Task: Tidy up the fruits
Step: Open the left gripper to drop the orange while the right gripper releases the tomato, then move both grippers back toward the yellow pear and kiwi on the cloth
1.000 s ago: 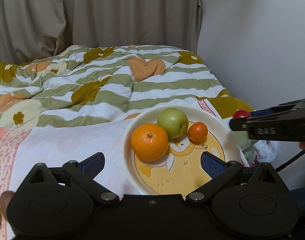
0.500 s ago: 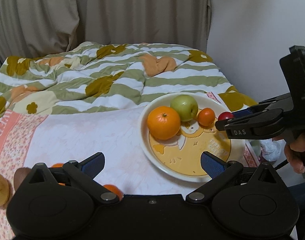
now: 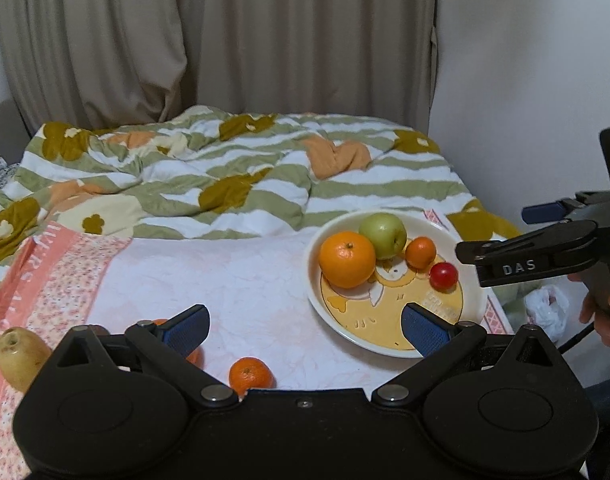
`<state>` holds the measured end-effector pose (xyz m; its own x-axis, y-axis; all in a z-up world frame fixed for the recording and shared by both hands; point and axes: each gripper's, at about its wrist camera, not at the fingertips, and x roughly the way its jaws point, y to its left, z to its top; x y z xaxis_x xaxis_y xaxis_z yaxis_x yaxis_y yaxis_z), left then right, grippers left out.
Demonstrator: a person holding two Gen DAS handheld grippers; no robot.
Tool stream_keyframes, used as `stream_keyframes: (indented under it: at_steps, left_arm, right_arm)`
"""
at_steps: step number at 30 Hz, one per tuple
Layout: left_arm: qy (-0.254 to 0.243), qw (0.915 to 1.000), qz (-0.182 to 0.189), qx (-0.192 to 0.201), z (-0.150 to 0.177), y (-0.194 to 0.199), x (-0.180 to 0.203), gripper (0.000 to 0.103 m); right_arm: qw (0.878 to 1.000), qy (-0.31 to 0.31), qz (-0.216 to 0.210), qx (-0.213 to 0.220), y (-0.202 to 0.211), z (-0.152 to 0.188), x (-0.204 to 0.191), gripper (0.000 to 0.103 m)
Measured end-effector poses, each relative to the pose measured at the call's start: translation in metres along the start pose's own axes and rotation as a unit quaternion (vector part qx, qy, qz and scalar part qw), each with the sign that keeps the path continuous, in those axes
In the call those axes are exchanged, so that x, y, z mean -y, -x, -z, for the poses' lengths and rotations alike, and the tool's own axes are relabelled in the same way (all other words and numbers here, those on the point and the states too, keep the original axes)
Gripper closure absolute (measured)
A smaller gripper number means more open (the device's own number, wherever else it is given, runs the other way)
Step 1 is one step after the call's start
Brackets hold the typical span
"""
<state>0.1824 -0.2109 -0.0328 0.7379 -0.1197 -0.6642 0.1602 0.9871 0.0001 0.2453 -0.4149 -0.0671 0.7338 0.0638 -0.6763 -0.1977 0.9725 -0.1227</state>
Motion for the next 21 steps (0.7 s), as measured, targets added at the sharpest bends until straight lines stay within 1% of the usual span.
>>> stream_keyframes:
  at_steps: [4, 7, 11, 16, 21]
  left_arm:
    - [0.002, 0.9997, -0.007, 0.023, 0.003, 0.023, 0.001, 0.0]
    - [0.005, 0.9992, -0.011, 0.039, 0.007, 0.042, 0.002, 0.0]
    - [0.02, 0.9982, -0.014, 0.056, 0.014, 0.07, -0.002, 0.0]
    - [0.031, 0.9966, -0.033, 0.068, 0.022, 0.102, -0.013, 0.0]
    - [0.026, 0.9941, -0.068, 0.08, 0.027, 0.132, -0.035, 0.0]
  right_arm:
    - [1.0, -0.019, 0.006, 0.018, 0.028, 0.002, 0.002, 0.0]
    - [0.999, -0.021, 0.012, 0.024, 0.049, 0.004, 0.002, 0.0]
    - [0.999, -0.024, 0.009, 0.033, 0.075, 0.008, 0.0, 0.0]
    - [0.999, -0.028, -0.001, 0.042, 0.103, 0.01, -0.007, 0.0]
    - [0.998, -0.041, -0.019, 0.051, 0.127, 0.01, -0.019, 0.0]
